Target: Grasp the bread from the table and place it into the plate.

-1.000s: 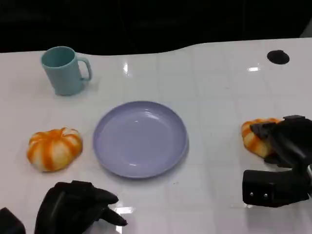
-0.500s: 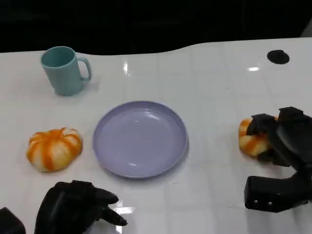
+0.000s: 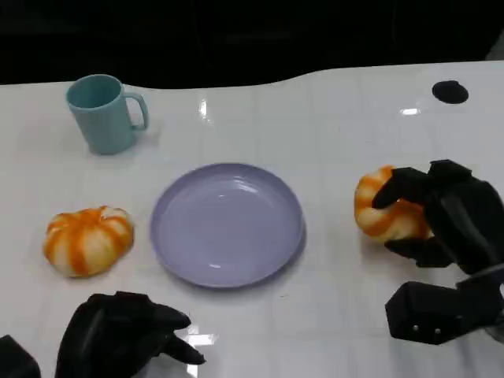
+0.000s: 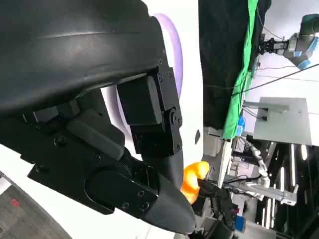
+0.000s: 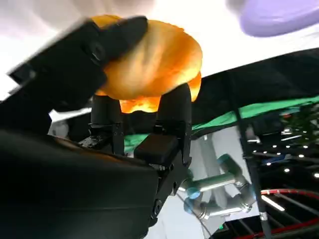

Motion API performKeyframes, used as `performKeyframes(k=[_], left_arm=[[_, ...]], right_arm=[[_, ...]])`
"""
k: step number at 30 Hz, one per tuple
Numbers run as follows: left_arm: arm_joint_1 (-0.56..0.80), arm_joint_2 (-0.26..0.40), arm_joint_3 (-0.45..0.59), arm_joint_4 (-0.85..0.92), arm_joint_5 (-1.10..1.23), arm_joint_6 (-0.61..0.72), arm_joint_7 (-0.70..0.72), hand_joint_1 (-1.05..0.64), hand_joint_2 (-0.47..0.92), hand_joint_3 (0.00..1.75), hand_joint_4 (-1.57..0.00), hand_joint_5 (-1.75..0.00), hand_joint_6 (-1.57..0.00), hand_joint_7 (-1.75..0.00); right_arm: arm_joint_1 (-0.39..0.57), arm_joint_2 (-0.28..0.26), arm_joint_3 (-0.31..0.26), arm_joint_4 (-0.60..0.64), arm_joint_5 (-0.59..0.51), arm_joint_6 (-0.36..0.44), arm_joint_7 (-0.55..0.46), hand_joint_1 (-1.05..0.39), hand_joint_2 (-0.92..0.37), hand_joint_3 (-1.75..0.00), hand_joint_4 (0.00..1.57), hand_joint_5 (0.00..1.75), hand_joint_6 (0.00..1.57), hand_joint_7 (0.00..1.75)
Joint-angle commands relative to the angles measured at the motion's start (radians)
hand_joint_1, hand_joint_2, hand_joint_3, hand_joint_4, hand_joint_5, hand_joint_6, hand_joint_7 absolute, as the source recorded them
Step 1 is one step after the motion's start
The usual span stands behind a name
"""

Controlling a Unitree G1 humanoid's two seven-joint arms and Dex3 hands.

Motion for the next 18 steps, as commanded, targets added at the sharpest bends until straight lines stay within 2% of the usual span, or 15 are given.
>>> performKeyframes(k=[1,5,8,11,18], left_arm=[[0.014,0.012,0.001,-0.019,-0.008,0.008,-0.005,-1.05,0.75,0.00,-1.57,-0.38,-1.57,-0.15],[0.015,0.011,0.001,-0.018,-0.010,0.004,-0.009,-1.05,0.75,0.00,-1.57,-0.37,-1.57,-0.14],[0.014,0.012,0.000,-0.017,-0.007,0.010,-0.006,-1.05,0.75,0.00,-1.57,-0.37,-1.57,-0.14],[0.012,0.011,-0.002,-0.015,0.000,0.009,0.001,-1.05,0.75,0.00,-1.57,-0.37,-1.57,-0.14],[0.007,0.009,-0.007,-0.011,0.002,0.006,0.002,-1.05,0.75,0.00,-1.57,-0.37,-1.57,-0.15]], right_arm=[[0.056,0.003,-0.039,-0.114,0.093,-0.051,0.110,0.11,-0.17,-1.42,1.02,1.75,0.92,1.50],[0.090,0.018,-0.058,-0.198,0.151,-0.070,0.211,0.11,-0.16,-1.48,1.02,1.75,0.89,1.56],[0.105,0.049,-0.063,-0.245,0.195,-0.095,0.264,0.16,-0.12,-1.55,1.03,1.75,0.89,1.59],[0.108,0.090,-0.062,-0.287,0.205,-0.074,0.312,0.13,-0.11,-1.61,1.01,1.75,0.87,1.62],[0.039,0.187,-0.049,-0.231,0.170,-0.083,0.315,0.09,-0.07,-1.69,1.05,1.75,0.85,1.68]])
